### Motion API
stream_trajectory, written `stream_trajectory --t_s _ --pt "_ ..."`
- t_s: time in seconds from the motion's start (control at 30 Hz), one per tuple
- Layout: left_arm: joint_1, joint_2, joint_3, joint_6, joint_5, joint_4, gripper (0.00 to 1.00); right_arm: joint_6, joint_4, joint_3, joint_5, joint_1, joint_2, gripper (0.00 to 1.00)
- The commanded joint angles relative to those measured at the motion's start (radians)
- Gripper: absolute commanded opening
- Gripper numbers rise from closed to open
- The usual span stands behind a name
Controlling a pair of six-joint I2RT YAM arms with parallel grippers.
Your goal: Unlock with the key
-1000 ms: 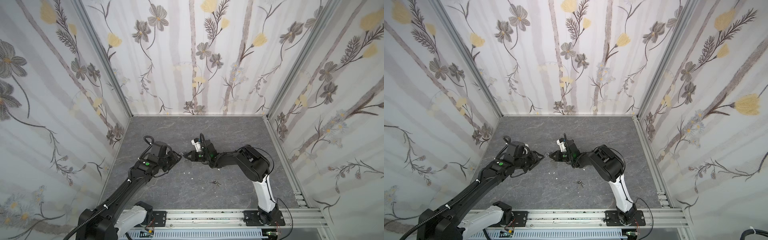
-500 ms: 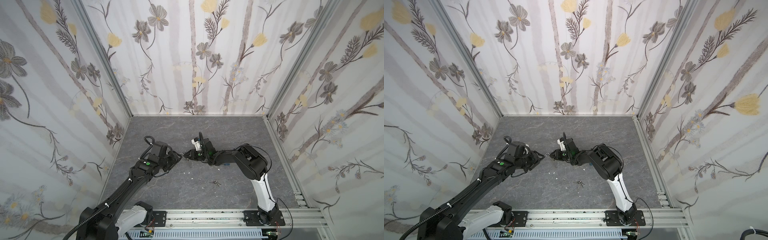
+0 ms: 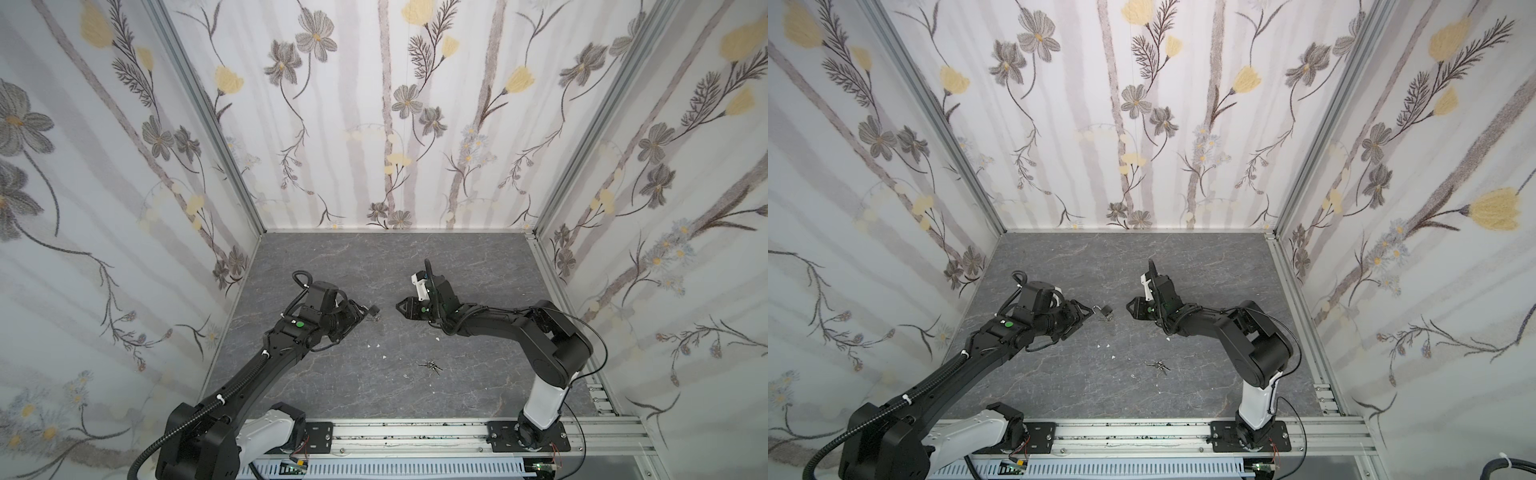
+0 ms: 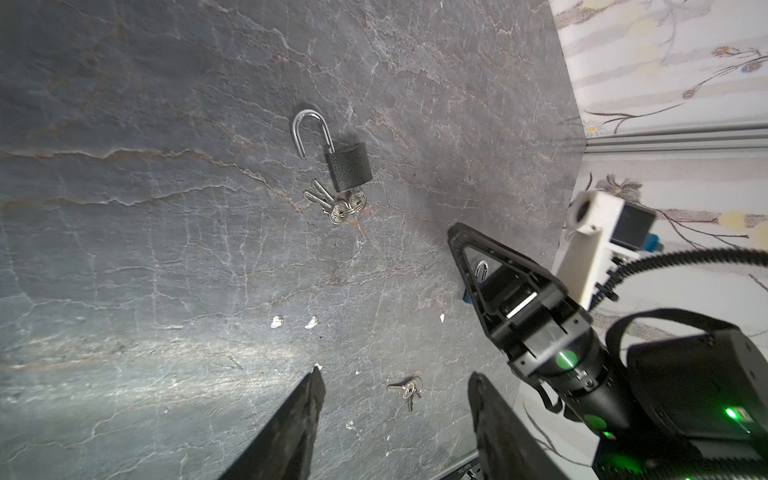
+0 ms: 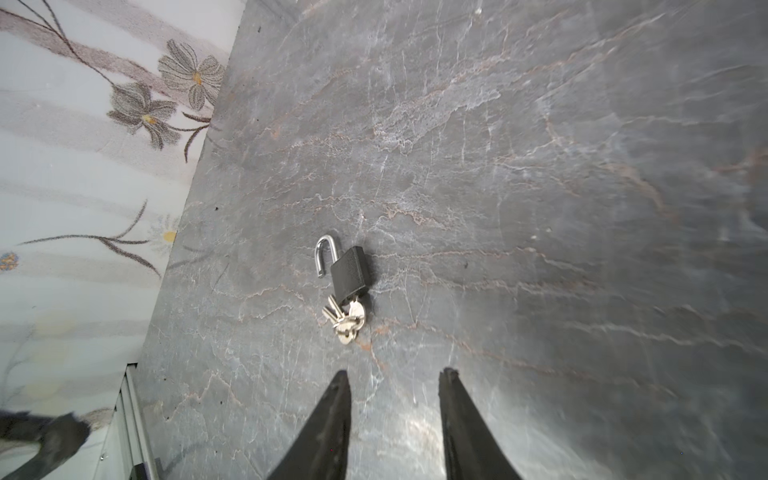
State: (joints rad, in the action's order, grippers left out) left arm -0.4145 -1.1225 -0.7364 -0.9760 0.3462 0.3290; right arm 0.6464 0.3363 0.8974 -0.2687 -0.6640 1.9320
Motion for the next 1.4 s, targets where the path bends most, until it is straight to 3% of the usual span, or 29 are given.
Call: stream_trajectory --t_s 0.0,0.23,0.5,0.83,1.37 --pt "-0.018 -0.03 -0.012 0.006 0.027 -0.044 0.59 -0.062 -0.051 -0.061 0.116 0.0 -0.097 0.36" --pt "-0.091 -0.131 -0.076 0.053 0.028 -0.03 0.59 -0.092 -0.172 -0.231 0.19 -0.006 -0.328 0.38" --pt "-0.191 -0.286 -0.175 0.145 0.055 0.024 0.58 -0.089 -0.451 -0.263 0.243 -0.051 -0.503 0.38" --pt "-0.244 -0.358 -0.2 0.188 0.052 0.062 0.58 -0.014 -0.63 -0.258 0.262 -0.116 -0.503 0.4" --pt "-0.259 -0.381 -0.185 0.204 0.047 0.077 0.58 0.045 -0.591 -0.244 0.225 -0.215 -0.374 0.39"
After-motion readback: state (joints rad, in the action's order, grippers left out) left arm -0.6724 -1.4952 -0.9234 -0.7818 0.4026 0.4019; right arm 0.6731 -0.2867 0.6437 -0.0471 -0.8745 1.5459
